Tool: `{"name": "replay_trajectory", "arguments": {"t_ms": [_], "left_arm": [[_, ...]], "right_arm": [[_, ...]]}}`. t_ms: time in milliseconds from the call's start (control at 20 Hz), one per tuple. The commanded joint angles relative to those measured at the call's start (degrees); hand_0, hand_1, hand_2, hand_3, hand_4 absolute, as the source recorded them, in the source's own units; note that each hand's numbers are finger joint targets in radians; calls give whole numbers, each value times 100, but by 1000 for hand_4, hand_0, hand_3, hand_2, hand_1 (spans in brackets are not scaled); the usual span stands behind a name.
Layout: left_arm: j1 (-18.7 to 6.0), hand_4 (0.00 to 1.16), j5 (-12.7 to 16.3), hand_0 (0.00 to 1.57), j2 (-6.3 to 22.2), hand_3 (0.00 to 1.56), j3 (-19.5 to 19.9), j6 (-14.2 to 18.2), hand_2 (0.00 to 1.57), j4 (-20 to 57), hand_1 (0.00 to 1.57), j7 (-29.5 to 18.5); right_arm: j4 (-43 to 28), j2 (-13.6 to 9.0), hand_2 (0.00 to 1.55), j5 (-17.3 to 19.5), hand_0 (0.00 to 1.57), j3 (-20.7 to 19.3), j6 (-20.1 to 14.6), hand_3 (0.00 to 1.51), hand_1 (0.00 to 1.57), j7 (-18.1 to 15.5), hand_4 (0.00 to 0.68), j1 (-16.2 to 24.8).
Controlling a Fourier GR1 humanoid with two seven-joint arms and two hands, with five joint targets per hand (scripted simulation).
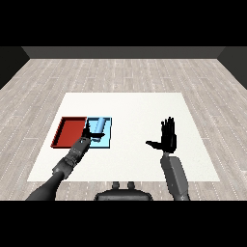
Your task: Pick the blue can and put it in the blue box
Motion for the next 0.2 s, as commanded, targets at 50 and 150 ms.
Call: {"name": "replay_trajectory", "arguments": {"t_ms": [50, 150], "left_arm": [[129, 0, 334, 0, 106, 0, 425, 93, 0, -671, 0, -1336], [89, 0, 348, 0, 166, 0, 518, 175, 0, -821, 0, -1644]], "right_arm": [[121, -112, 0, 17, 0, 48, 247, 0, 0, -5, 0, -23], [-53, -156, 0, 183, 0, 152, 81, 0, 0, 185, 0, -102]]}}
